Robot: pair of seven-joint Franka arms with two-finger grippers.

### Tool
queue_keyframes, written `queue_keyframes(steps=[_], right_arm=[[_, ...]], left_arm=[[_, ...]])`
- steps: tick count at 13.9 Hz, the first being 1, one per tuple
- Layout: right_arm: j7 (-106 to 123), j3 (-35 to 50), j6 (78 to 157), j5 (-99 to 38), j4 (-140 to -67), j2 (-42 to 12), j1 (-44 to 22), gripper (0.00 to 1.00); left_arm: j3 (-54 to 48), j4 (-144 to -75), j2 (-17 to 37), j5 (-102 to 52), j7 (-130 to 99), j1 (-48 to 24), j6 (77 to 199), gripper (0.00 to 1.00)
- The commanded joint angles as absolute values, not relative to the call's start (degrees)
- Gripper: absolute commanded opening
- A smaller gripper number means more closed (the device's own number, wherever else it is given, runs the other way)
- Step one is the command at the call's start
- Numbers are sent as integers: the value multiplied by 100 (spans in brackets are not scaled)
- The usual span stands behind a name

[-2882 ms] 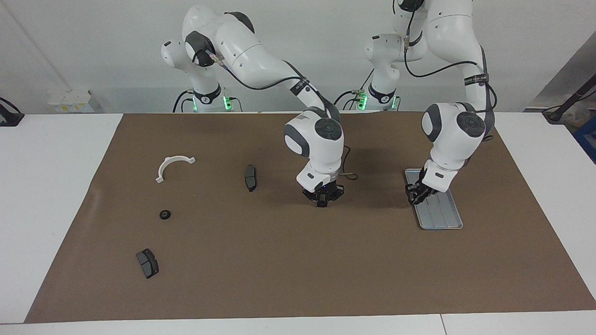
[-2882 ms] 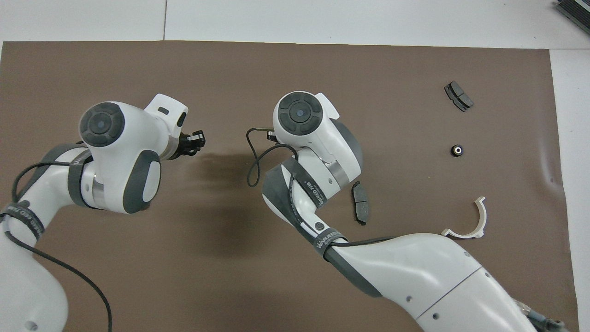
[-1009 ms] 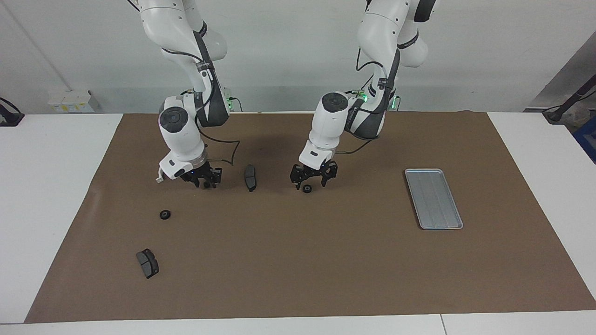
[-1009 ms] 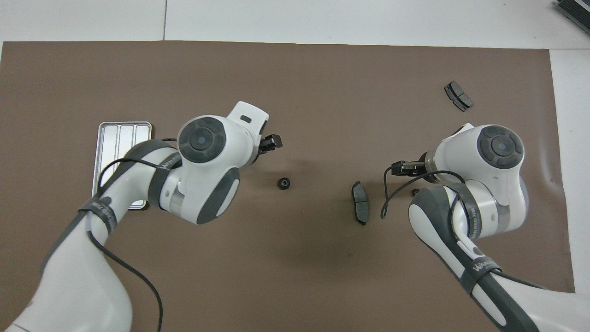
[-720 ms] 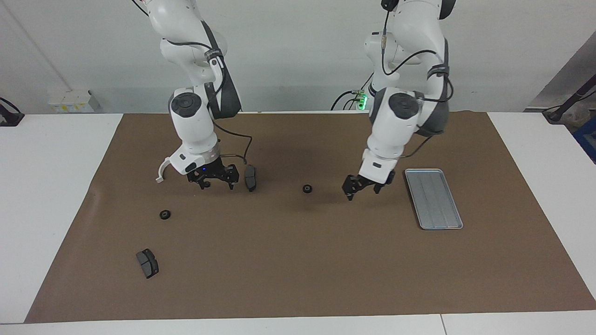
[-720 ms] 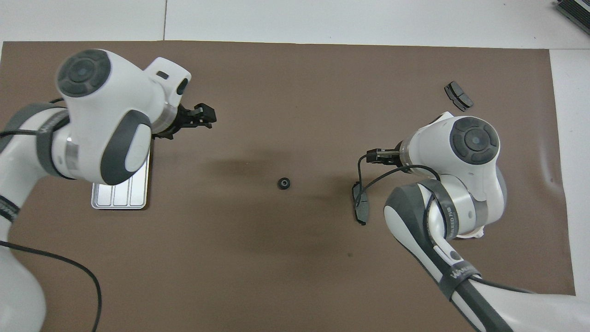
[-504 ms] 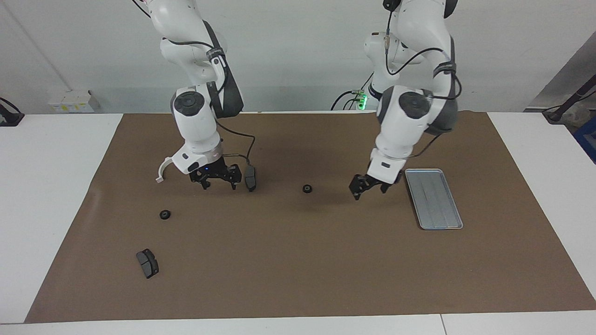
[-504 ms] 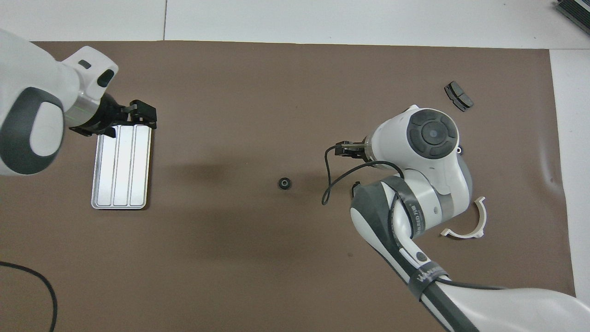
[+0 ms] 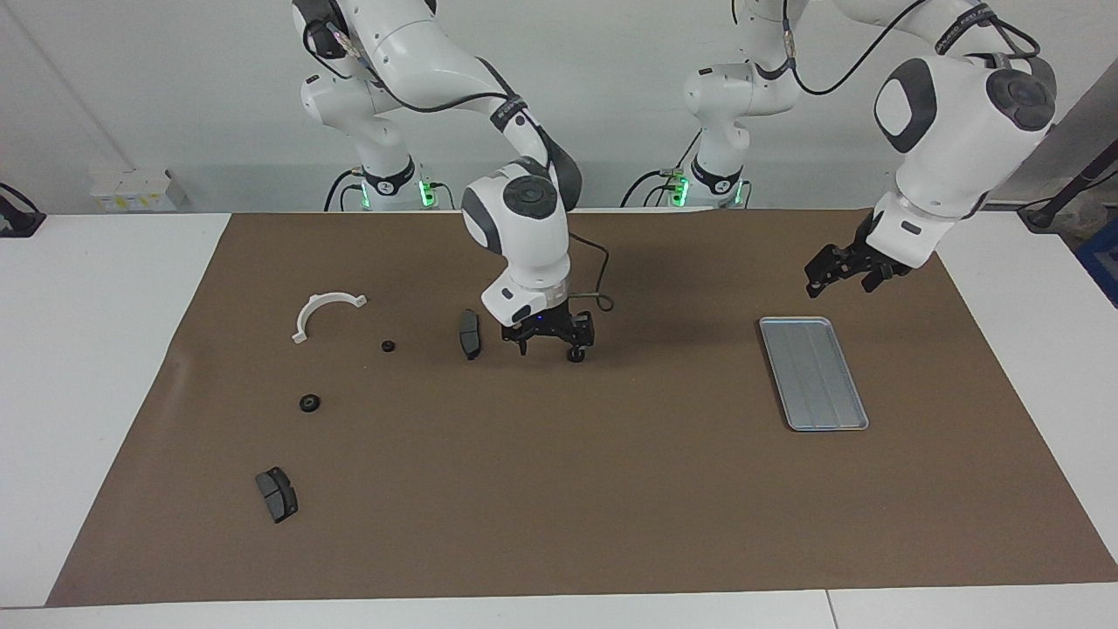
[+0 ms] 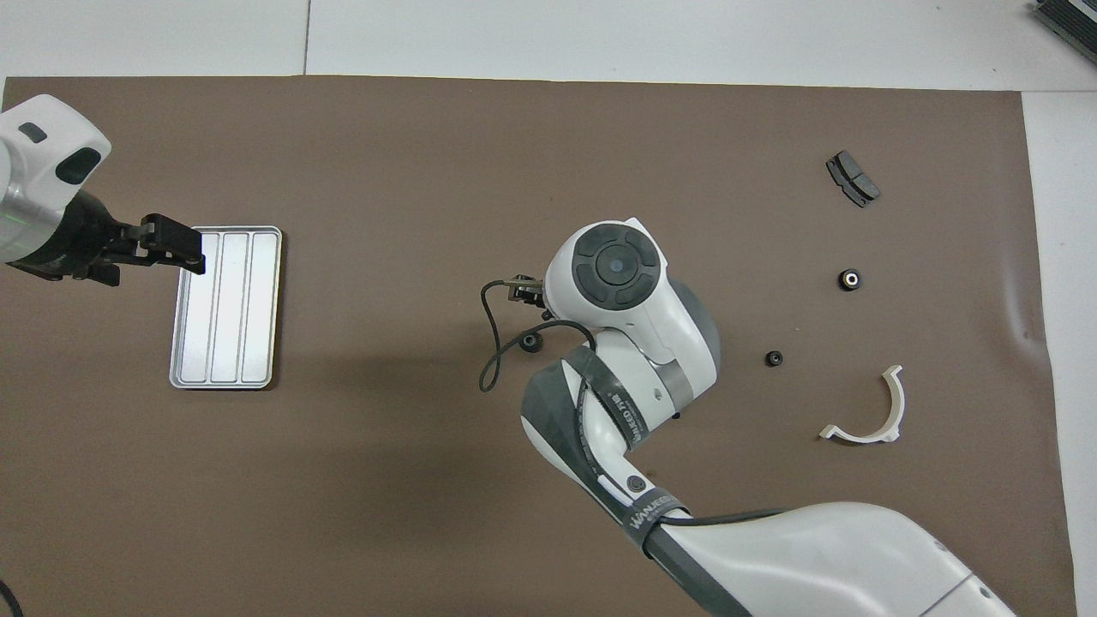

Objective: Place bearing gear from tray to pile

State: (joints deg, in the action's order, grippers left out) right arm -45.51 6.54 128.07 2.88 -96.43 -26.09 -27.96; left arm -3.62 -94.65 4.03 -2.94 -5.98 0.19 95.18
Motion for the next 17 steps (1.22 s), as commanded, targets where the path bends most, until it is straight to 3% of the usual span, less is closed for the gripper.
queue_keyframes(steps=[1, 5, 8, 10, 11, 15, 17], right_arm=[[-4834, 650, 12779, 457, -9299, -3014, -2944, 100], [-4983, 650, 13149, 571, -9369, -3243, -3076, 97], [-4966, 650, 13113, 571, -9474, -3252, -3085, 67], [-4975, 650, 13105, 571, -9553, -3226, -3102, 63], [-4975, 659, 13104, 580, -9571, -3226, -3103, 54], [-5001, 659, 13008, 571, -9598, -3199, -3172, 46], [-5001, 659, 12955, 563, -9580, -3199, -3182, 26]], left_arm=[[-325, -9623, 36, -150, -580, -61, 9212, 100], [-334, -10440, -342, -10, -571, -88, 9587, 100], [-369, -10556, -387, 26, -580, -88, 9686, 100], [-369, -10556, -387, 18, -554, -70, 9729, 100], [-369, -10556, -387, 18, -545, -36, 9729, 100], [-343, -10547, -387, 9, -554, 9, 9835, 100], [-343, -10503, -378, 9, -580, -61, 9852, 100]])
